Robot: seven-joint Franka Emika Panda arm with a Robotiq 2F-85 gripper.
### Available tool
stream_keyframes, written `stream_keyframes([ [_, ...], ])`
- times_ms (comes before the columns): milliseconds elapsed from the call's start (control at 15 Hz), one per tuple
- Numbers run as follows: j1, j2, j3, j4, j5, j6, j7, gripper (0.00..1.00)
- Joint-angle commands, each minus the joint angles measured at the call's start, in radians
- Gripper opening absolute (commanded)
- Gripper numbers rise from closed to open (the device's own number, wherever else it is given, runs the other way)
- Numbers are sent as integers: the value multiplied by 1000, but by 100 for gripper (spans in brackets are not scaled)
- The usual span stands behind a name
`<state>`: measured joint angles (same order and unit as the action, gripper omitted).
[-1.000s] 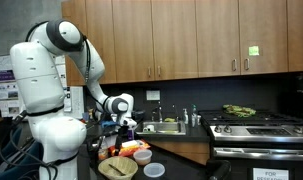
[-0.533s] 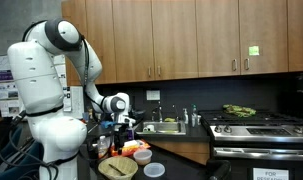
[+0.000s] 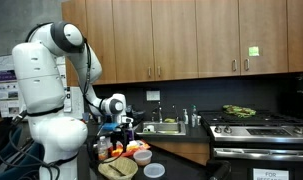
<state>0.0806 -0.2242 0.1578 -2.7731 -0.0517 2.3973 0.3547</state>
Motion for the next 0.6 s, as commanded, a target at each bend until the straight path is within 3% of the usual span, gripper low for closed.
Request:
stream_keyframes([
  [0,26,41,-6,10,-9,86,-162,100],
  [267,71,95,-18,7,45,187,-381,100],
  [533,118,154,-25,10,187,257,-615,100],
])
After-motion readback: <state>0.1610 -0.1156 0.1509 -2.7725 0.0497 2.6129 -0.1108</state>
